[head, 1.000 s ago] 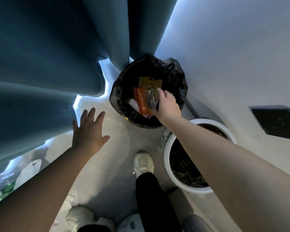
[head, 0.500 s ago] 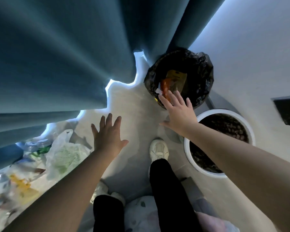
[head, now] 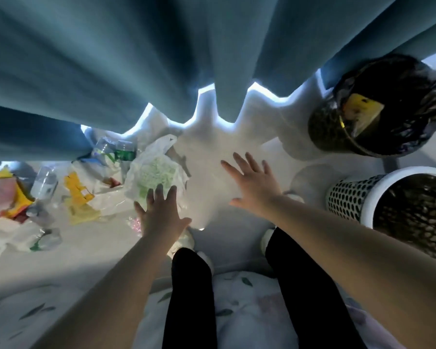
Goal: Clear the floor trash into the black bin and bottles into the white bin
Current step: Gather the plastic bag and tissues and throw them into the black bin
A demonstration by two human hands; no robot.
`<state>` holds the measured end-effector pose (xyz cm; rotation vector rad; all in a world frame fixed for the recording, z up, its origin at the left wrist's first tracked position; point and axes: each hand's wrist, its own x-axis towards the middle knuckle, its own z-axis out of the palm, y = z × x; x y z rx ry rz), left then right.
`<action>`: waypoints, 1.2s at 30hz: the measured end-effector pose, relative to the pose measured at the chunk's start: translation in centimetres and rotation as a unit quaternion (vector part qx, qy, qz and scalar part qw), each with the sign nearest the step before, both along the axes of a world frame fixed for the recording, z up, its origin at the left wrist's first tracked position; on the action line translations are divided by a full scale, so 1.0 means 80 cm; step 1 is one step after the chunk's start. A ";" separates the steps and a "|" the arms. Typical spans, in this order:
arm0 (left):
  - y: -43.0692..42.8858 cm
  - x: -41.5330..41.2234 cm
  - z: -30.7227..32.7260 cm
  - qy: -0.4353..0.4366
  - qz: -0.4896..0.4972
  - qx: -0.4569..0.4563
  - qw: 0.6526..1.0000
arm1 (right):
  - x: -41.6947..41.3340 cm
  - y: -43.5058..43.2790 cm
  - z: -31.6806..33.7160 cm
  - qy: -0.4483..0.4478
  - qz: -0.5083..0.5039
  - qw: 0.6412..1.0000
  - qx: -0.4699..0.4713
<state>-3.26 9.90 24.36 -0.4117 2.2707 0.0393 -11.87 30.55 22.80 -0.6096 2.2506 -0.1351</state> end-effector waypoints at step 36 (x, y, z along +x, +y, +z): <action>-0.198 0.013 -0.208 0.257 0.128 0.224 0.931 | -0.043 -0.257 -0.191 0.061 0.202 0.977 -0.012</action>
